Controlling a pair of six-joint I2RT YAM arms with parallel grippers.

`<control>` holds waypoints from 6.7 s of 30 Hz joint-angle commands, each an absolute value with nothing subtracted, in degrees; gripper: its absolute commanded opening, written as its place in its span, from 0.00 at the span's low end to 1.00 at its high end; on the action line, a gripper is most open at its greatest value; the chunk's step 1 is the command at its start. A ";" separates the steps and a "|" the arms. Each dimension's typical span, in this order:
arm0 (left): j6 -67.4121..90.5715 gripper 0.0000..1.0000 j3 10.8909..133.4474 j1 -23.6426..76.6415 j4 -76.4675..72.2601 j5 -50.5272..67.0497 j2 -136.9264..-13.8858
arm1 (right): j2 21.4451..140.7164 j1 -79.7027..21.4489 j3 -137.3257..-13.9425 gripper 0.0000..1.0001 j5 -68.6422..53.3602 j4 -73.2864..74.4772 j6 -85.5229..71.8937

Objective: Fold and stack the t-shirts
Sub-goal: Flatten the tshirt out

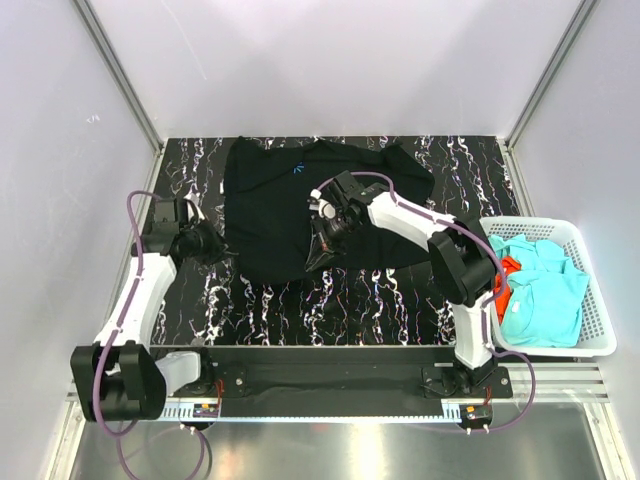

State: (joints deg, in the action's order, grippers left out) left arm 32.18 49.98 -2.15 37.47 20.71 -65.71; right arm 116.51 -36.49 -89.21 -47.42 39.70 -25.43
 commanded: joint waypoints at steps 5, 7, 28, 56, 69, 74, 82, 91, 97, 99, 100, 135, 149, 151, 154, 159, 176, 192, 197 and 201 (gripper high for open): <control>29.01 0.11 61.92 -2.72 35.24 17.48 -86.80 | 126.44 -32.00 -100.51 0.11 -44.74 43.23 -27.34; 27.60 0.18 66.86 -2.81 35.33 17.58 -93.48 | 129.27 -30.68 -104.13 0.18 -42.90 45.86 -26.54; 34.36 0.49 40.80 -0.26 21.31 28.38 -77.08 | 105.75 -23.82 -85.36 0.60 -27.95 42.98 -23.46; 35.68 0.46 40.96 -0.26 8.35 27.15 -93.69 | 88.68 -11.43 -63.89 0.62 -32.70 35.25 -25.93; 39.29 0.35 38.85 -0.26 9.40 29.00 -90.44 | 90.17 -10.90 -63.28 0.62 -29.89 34.89 -29.00; 40.43 0.52 38.06 -0.35 10.46 29.80 -89.65 | 90.18 -10.37 -62.93 0.63 -29.62 34.81 -29.27; 40.34 0.32 37.26 -0.26 9.06 29.88 -90.88 | 89.82 -10.02 -61.97 0.63 -28.66 34.28 -30.75; 38.68 0.00 38.58 -0.26 10.28 29.18 -89.83 | 90.97 -8.26 -59.68 0.63 -20.49 33.66 -41.55; 37.54 0.00 38.06 -0.26 16.24 27.87 -79.76 | 88.34 -6.50 -57.57 0.60 -4.26 31.82 -49.56; 35.96 0.00 38.58 -0.26 18.26 26.99 -76.22 | 87.90 -6.50 -57.66 0.59 -0.30 31.55 -52.01; 35.34 0.00 39.11 -0.26 19.15 26.46 -72.98 | 87.89 -6.50 -57.57 0.59 2.52 31.38 -53.08; 27.86 0.00 49.74 -0.26 29.00 24.17 -65.65 | 100.46 -4.31 -59.51 0.45 20.48 29.53 -48.16; 27.51 0.00 51.24 -0.18 29.71 24.87 -66.88 | 101.95 -4.39 -57.03 0.43 21.62 29.97 -52.47; 27.51 0.00 51.76 -0.26 29.88 24.79 -67.06 | 102.57 -4.31 -57.74 0.40 21.45 29.97 -51.77; 27.25 0.00 52.73 -0.26 30.58 24.70 -67.06 | 103.09 -4.39 -58.36 0.26 21.01 30.06 -51.24; 26.90 0.00 53.61 -0.26 31.03 23.73 -66.45 | 103.27 -4.39 -59.15 0.08 19.34 30.06 -48.61; 24.80 0.00 71.70 -0.26 31.12 23.54 -64.69 | 89.39 -4.48 -65.38 0.00 7.66 31.90 -30.78; 8.62 0.00 117.48 -0.18 30.76 37.79 -69.18 | 79.56 -4.48 -95.45 0.00 3.25 33.94 -25.32; 4.84 0.00 124.62 -0.26 32.87 31.32 -62.94 | 65.23 -4.48 -92.55 0.00 3.43 27.26 -19.96; 1.15 0.00 130.25 -0.26 35.51 18.57 -59.77 | 58.63 -4.57 -94.48 0.00 2.81 22.34 -18.55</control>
